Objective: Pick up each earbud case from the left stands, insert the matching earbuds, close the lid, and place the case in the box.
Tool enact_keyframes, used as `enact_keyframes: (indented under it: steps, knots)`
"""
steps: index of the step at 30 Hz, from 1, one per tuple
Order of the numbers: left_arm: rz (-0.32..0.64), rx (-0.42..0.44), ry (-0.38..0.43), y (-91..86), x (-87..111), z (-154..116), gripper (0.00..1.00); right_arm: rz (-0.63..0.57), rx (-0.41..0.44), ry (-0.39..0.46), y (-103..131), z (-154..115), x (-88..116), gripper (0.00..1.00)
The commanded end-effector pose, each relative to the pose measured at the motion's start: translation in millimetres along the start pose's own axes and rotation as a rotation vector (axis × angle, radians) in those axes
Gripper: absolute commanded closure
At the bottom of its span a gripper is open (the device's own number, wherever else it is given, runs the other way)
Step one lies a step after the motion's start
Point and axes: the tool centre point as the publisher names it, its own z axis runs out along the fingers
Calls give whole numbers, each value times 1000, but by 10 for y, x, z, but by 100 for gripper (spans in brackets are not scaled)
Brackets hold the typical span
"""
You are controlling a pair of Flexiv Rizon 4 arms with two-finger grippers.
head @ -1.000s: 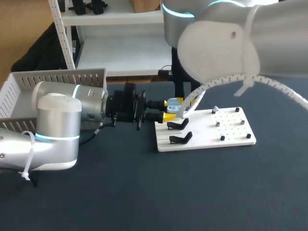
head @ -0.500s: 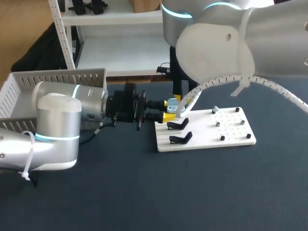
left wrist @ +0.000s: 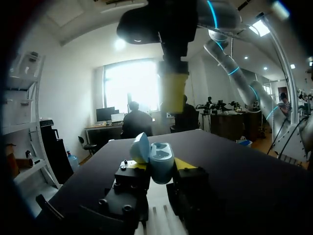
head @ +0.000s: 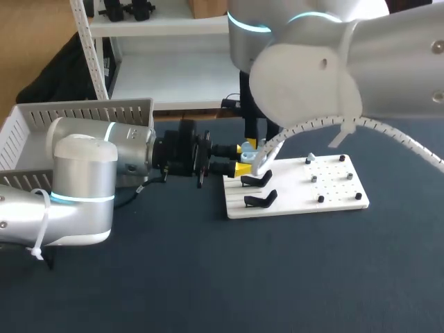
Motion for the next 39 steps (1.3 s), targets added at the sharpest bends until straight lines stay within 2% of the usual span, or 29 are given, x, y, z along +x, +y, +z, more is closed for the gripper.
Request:
enact_keyframes:
  steps: [1, 39]
  knots:
    - [1, 0, -3, 3, 9, -1, 100, 4, 16, 2, 46, 54, -28, 100]
    - [1, 0, -3, 3, 9, -1, 100, 30, 43, 47, 31, 204, -50, 100]
